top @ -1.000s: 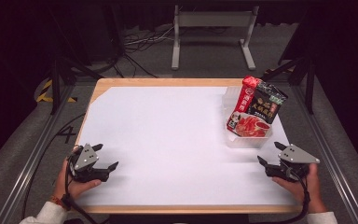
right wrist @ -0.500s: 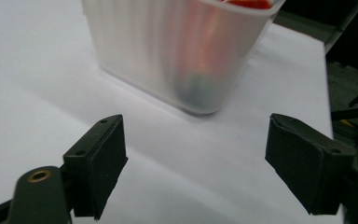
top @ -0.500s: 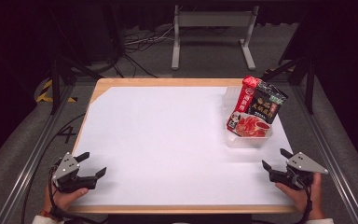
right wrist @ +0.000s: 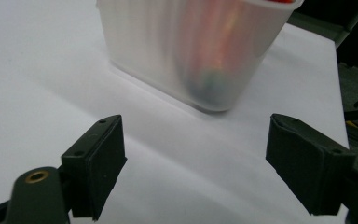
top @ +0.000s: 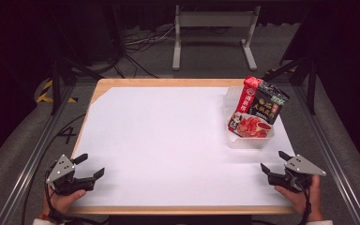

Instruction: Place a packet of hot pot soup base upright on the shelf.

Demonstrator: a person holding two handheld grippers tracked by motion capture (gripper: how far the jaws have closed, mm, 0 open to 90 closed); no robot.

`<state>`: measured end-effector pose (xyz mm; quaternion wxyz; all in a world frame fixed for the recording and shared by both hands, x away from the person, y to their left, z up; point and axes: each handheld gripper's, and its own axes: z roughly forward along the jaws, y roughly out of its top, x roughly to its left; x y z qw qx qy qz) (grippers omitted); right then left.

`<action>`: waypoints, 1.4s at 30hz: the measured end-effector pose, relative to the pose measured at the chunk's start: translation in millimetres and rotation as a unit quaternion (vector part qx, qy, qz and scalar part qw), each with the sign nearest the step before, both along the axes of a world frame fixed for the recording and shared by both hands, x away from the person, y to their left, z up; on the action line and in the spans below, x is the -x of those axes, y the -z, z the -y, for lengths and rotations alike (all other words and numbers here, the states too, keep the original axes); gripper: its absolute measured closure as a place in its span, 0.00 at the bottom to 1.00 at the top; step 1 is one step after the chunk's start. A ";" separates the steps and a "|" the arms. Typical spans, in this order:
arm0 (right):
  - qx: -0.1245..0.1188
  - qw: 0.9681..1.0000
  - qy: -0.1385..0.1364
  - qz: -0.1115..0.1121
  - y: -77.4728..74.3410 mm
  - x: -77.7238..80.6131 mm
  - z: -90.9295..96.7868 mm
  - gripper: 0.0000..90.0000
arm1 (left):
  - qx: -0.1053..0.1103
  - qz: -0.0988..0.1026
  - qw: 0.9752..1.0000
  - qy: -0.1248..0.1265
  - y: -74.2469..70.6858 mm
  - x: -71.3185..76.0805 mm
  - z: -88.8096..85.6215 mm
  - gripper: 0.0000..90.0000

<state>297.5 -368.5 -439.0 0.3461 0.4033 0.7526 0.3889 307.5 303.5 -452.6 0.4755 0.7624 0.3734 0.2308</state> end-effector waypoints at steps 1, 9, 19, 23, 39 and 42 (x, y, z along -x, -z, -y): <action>-0.002 1.000 0.003 0.000 -0.6 0.7 0.1 0.22 | -0.001 0.001 1.000 0.000 -0.2 0.4 0.1 0.16; -0.004 1.000 0.006 -0.001 -0.4 1.5 1.8 0.22 | -0.005 0.000 1.000 0.002 -0.7 -2.0 2.3 0.16; -0.001 1.000 0.003 -0.003 0.3 1.6 1.0 0.22 | -0.006 0.000 1.000 0.001 -0.2 -3.6 3.4 0.16; -0.001 1.000 0.004 -0.002 0.0 2.9 1.5 0.21 | -0.008 -0.001 1.000 0.004 -0.4 -5.2 4.6 0.16; -0.011 1.000 0.005 -0.002 -2.7 4.0 1.5 0.22 | -0.001 -0.003 1.000 0.007 0.2 -6.2 5.1 0.16; -0.008 1.000 0.005 -0.004 -2.4 3.9 1.2 0.21 | -0.004 -0.004 1.000 0.009 0.4 -7.8 5.7 0.16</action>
